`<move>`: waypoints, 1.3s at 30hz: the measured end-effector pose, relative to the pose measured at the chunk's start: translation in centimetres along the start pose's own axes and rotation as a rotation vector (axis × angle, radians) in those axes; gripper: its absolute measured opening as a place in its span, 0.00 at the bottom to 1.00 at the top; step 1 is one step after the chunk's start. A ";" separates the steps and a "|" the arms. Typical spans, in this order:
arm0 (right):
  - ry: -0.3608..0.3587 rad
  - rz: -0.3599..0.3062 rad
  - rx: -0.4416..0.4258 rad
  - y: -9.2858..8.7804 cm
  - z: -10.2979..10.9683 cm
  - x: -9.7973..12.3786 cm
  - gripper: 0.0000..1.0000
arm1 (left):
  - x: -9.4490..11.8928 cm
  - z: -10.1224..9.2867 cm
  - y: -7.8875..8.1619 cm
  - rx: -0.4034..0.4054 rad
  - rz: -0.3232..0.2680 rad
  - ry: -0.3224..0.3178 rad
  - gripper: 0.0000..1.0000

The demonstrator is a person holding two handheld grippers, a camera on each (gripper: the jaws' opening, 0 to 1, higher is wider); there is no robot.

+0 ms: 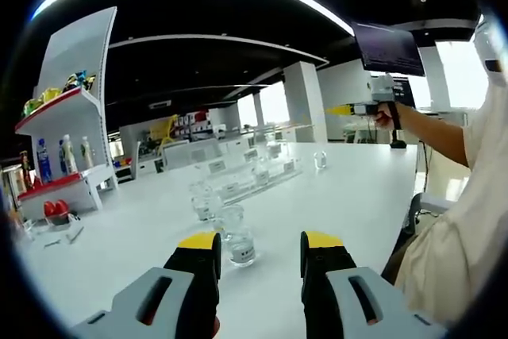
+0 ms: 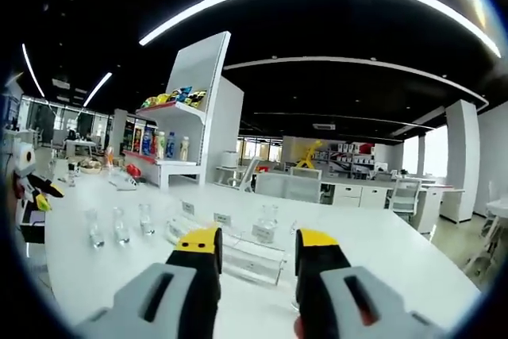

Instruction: Identify the label on the chemical reagent bottle, grasp the chemical reagent bottle, and place it in the designated position on the reagent rack

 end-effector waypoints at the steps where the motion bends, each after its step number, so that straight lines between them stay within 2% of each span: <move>1: 0.000 0.000 -0.001 0.0 -0.1 0.2 0.37 | 0.0 0.0 0.0 -0.001 0.000 0.001 0.41; 4: -0.003 0.001 -0.006 -0.2 -0.2 1.3 0.37 | 0.1 0.0 0.0 -0.007 -0.004 0.000 0.41; 16: -0.013 0.017 -0.013 -2.2 -3.3 3.3 0.37 | 0.0 -0.7 0.4 -0.028 -0.007 -0.007 0.41; 39: -0.052 -0.007 0.006 -3.7 -3.0 9.4 0.36 | 0.3 -1.1 1.2 -0.034 -0.027 0.014 0.40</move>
Point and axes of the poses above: the point that each gripper's makers call its tool centre point, and the gripper's own axes: x roughly backward along the fingers, z roughly to its left, y roughly out of its top, the point moved 6 cm from there along x, roughly backward along the fingers
